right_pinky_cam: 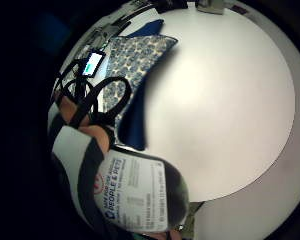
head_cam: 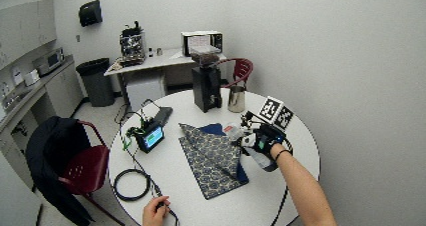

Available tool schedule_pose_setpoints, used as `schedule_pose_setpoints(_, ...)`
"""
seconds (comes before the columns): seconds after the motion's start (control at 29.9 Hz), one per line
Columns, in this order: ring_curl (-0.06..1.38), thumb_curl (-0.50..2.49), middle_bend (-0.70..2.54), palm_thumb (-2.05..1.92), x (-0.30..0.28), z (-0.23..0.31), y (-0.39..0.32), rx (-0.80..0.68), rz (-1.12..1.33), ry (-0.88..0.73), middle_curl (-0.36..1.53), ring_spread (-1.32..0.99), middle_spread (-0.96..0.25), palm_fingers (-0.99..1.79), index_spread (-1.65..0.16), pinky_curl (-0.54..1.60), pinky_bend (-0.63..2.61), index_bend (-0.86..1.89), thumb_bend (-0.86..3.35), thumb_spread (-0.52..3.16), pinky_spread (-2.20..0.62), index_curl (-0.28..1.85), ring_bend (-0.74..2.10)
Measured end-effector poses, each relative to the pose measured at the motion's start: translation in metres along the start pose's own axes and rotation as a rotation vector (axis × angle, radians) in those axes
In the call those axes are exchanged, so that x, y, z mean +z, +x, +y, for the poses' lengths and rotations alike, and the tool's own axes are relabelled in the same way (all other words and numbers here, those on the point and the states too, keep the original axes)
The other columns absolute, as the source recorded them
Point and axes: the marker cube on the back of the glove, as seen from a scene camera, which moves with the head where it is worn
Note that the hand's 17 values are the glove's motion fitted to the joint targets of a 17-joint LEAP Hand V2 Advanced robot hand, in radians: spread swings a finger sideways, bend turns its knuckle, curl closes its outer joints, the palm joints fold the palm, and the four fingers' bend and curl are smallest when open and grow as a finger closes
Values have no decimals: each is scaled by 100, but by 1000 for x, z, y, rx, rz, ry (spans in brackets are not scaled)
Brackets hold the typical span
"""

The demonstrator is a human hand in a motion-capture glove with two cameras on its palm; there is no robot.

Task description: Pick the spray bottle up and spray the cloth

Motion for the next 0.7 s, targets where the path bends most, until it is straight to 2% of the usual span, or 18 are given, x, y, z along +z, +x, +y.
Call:
schedule_pose_setpoints(0.13,42,47,56,87,-19,2,-35,-117,-129,137,46,-9,-7,126,-17,37,29,15,-2,103,1,38,68)
schedule_pose_setpoints(0.23,41,46,51,87,-13,-3,-57,-191,-227,170,45,-9,-7,117,-18,37,28,19,-2,104,2,40,62)
schedule_pose_setpoints(0.4,39,44,47,86,31,-18,-73,-251,-348,142,44,-10,-8,111,-21,36,22,20,-3,104,6,41,55)
schedule_pose_setpoints(0.7,37,40,42,81,116,-39,-64,-245,-513,63,42,-11,-9,109,-24,33,16,17,-3,104,11,42,47)
